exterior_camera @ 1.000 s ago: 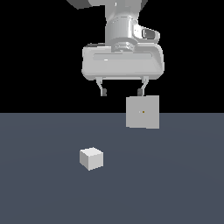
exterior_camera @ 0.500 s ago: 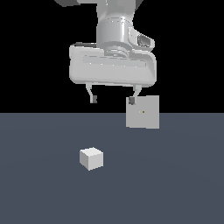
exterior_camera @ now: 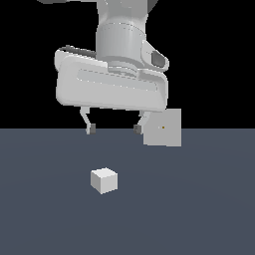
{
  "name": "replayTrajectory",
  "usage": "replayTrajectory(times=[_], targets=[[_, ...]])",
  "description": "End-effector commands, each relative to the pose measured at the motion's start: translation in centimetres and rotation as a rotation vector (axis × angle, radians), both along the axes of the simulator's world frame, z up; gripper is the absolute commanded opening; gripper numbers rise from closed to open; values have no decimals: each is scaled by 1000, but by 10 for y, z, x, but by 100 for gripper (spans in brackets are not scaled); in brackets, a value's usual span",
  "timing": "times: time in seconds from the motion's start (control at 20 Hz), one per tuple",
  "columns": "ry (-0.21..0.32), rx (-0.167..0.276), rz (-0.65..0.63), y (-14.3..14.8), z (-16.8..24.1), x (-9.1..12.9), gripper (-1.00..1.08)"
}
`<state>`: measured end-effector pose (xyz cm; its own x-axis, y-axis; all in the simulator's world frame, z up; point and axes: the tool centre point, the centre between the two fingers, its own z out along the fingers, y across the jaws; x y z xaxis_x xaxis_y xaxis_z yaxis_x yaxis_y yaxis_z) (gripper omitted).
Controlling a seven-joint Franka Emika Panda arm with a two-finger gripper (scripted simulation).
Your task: Plug the charger into the wall socket.
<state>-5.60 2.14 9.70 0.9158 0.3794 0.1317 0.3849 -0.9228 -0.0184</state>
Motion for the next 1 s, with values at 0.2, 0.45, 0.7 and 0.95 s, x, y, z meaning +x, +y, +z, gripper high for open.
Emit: replayTrajectory(times=[0.2, 0.45, 0.7, 0.95], targets=[[-49, 15, 135, 11, -17, -15, 100], [-73, 23, 203, 15, -27, -22, 100], [-86, 29, 243, 18, -33, -27, 100], [-90, 31, 256, 19, -35, -28, 100]])
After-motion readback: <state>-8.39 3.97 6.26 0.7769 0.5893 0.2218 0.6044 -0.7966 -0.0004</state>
